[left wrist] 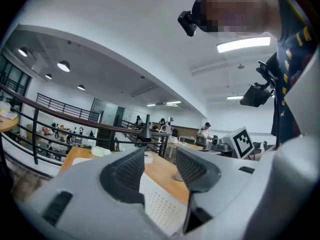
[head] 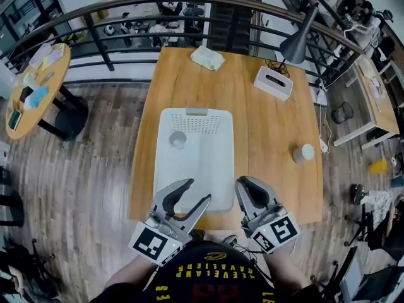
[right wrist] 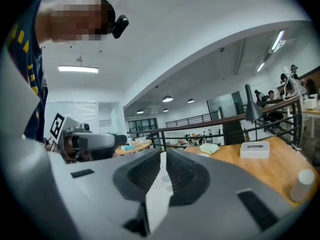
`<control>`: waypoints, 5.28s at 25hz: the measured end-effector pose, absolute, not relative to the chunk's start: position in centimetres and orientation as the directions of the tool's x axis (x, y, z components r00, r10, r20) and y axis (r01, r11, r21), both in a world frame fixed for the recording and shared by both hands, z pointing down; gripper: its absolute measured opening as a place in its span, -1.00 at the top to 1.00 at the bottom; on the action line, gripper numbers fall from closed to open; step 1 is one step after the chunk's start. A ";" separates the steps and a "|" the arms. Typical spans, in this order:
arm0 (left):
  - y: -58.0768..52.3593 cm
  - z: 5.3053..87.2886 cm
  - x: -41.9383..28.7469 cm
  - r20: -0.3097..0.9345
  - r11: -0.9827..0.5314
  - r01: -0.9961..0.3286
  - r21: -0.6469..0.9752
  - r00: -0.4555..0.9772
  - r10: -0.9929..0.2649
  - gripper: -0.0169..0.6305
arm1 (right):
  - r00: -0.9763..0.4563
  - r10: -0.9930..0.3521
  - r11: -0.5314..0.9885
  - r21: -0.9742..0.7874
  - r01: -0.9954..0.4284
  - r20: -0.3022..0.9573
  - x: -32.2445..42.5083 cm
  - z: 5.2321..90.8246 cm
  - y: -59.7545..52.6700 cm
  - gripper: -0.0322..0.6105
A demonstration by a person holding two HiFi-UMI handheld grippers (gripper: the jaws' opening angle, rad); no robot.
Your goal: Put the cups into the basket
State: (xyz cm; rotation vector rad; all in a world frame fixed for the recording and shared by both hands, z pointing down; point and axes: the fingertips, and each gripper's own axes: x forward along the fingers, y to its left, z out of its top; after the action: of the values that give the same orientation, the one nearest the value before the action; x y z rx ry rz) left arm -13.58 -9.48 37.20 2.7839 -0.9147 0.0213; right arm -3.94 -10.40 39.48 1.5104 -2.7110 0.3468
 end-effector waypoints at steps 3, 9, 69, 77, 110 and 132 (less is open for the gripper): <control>-6.1 38.0 -8.2 0.103 -0.846 -0.489 0.213 0.872 -0.479 0.32 | -0.494 -0.860 0.470 -0.174 -0.865 0.132 -0.5 39.9 -7.3 0.84; 0.4 40.5 0.3 0.130 -0.915 -0.325 0.239 0.945 -0.301 0.70 | -0.386 -0.911 0.356 -0.199 -0.913 0.142 6.9 40.1 -1.0 0.86; 4.2 44.1 24.9 0.083 -0.912 -0.052 0.408 0.996 -0.020 0.79 | -0.059 -0.950 -0.002 -0.197 -0.980 0.307 29.1 45.4 6.7 0.86; 0.6 46.0 24.0 0.111 -0.889 -0.122 0.442 0.990 -0.081 0.54 | -0.078 -0.929 0.014 -0.175 -0.985 0.361 30.4 46.4 3.1 0.86; -5.0 50.9 25.0 0.426 -0.667 -0.669 0.328 0.735 -0.527 0.40 | -0.273 -0.746 0.253 -0.121 -0.960 0.607 47.6 68.7 -19.0 0.55; -2.7 50.9 23.8 0.454 -0.551 -0.777 0.304 0.627 -0.633 0.40 | -0.342 -0.757 0.321 -0.139 -0.937 0.557 45.4 69.3 -20.9 0.79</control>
State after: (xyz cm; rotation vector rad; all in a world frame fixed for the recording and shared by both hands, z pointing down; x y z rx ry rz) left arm 23.81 -2.74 50.87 2.3711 -1.1093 0.4025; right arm 45.42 -20.93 69.31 1.5028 -2.2023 0.6283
